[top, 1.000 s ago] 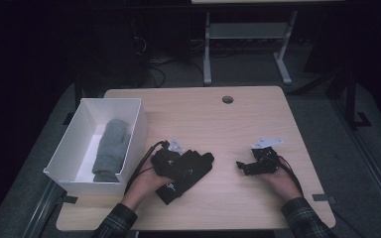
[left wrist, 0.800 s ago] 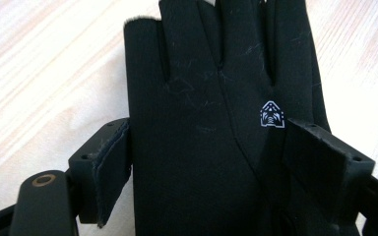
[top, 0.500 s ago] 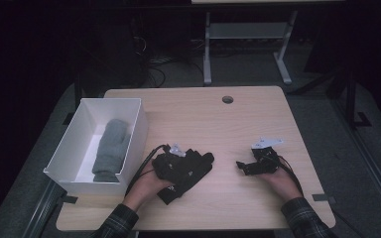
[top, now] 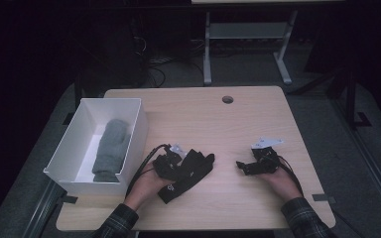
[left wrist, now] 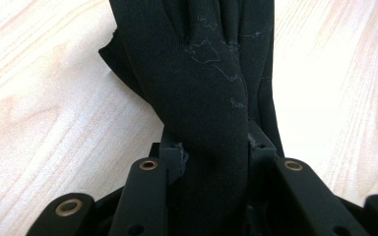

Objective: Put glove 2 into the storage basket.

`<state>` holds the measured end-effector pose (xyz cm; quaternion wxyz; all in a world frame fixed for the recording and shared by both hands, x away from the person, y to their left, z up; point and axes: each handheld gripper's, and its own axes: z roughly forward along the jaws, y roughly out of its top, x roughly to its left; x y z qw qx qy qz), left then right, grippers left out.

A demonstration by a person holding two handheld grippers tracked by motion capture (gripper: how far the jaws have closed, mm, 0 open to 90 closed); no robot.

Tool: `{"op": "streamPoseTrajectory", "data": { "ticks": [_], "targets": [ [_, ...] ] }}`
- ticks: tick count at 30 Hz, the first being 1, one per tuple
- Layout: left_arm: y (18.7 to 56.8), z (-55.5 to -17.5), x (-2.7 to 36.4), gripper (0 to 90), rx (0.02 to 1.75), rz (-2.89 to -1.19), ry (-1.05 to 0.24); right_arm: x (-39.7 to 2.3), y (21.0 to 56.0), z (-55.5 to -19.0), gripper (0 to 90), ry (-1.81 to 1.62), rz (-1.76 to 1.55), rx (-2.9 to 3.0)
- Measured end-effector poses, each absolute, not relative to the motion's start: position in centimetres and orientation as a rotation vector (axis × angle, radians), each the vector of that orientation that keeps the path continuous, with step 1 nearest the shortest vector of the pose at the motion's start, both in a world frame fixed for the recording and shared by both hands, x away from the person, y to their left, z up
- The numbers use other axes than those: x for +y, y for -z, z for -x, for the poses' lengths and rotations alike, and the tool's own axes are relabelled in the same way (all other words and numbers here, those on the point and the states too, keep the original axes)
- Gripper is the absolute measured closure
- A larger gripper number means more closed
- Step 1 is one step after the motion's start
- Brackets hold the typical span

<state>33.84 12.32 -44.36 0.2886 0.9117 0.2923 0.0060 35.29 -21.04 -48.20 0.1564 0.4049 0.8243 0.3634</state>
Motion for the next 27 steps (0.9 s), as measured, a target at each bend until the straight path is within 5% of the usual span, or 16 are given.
{"op": "streamPoseTrajectory", "data": {
  "ticks": [27],
  "targets": [
    [29.8, -36.0, 17.2, 70.5, 0.832, -2.281, -0.067, -21.0, 48.2, -35.3, 15.1, -1.041, -1.164, 2.357]
  ]
}}
